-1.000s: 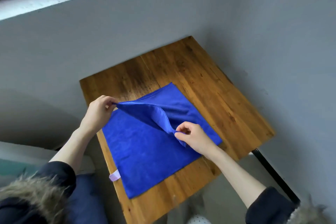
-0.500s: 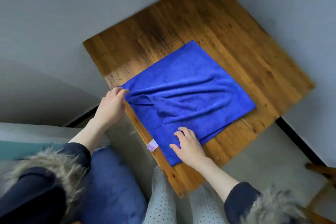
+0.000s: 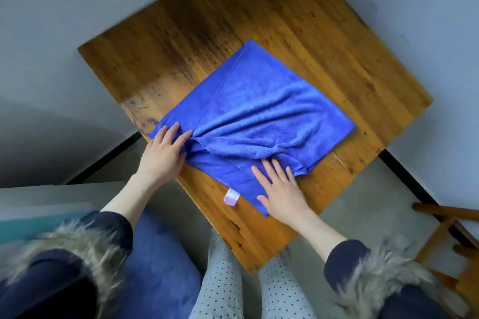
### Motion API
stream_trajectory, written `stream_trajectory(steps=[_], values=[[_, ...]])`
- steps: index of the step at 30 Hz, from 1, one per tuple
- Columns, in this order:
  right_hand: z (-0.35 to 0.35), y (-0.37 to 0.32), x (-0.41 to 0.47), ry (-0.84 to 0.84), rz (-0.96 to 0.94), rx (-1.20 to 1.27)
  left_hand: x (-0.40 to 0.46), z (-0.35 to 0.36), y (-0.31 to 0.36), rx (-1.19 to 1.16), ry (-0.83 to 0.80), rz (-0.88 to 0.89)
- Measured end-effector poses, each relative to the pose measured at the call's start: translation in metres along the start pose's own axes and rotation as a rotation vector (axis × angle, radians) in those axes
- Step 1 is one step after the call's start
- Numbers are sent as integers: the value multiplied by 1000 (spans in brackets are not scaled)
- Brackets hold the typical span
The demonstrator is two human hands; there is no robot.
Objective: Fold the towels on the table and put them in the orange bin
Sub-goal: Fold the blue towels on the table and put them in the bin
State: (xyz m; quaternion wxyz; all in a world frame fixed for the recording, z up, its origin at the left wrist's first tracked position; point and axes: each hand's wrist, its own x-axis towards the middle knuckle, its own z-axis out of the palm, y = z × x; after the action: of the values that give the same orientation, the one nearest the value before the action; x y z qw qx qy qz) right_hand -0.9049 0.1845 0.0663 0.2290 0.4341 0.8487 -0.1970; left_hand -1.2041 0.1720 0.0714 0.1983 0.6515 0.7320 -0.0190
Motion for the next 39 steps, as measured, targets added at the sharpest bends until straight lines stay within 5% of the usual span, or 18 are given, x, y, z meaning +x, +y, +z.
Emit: stream_trajectory(steps=[24,27,32,35,39], values=[[-118,252,64,-135,-166,-426,-31,58,289,-241,13,-623],[-111,249,58,-29,-159,-399,-22,55,294,-175,-29,-668],[-110,242,50,449,-368,-328,-22,48,286,-14,40,-556],[-124,242,49,560,-421,-129,-24,42,279,-98,54,-533],[-157,247,41,681,-410,99,-34,20,261,-165,324,-505]])
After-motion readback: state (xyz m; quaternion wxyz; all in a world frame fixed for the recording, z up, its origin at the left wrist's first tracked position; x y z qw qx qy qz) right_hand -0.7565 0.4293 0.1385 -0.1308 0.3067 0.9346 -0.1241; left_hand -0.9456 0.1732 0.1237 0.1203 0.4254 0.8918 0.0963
